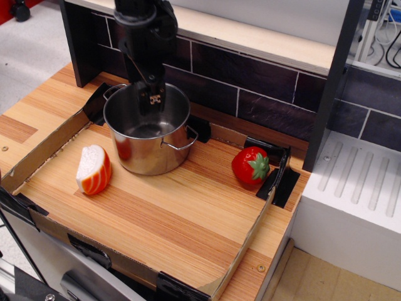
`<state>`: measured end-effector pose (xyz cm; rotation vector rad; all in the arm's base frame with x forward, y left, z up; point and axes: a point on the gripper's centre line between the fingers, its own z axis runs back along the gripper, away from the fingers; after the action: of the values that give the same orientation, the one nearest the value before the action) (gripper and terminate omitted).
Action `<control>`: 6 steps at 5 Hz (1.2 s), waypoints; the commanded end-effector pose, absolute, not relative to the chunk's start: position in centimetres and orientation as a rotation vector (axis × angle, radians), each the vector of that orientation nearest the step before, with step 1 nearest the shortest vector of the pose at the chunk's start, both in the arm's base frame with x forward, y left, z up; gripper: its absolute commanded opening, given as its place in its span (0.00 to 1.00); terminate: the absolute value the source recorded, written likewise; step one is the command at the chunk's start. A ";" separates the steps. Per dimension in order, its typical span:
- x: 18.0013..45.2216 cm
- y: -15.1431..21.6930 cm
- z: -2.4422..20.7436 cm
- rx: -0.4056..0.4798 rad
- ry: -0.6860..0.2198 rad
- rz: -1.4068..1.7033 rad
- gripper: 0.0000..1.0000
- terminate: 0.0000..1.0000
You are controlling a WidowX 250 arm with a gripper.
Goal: Topple metal pot
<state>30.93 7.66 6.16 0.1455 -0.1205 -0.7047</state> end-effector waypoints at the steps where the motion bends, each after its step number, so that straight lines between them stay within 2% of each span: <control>1: 31.5 7.0 6.1 0.206 -0.175 -0.697 1.00 0.00; 2: 31.5 7.0 6.0 0.220 -0.193 -0.689 0.00 0.00; 3: 31.7 7.4 6.7 0.298 -0.301 -0.650 0.00 0.00; 4: 31.5 7.3 7.5 0.325 -0.356 -0.656 0.00 0.00; 6: 29.8 6.7 10.4 0.419 -0.491 -0.639 0.00 0.00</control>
<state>29.55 7.19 9.38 0.3952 -0.4491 -0.6446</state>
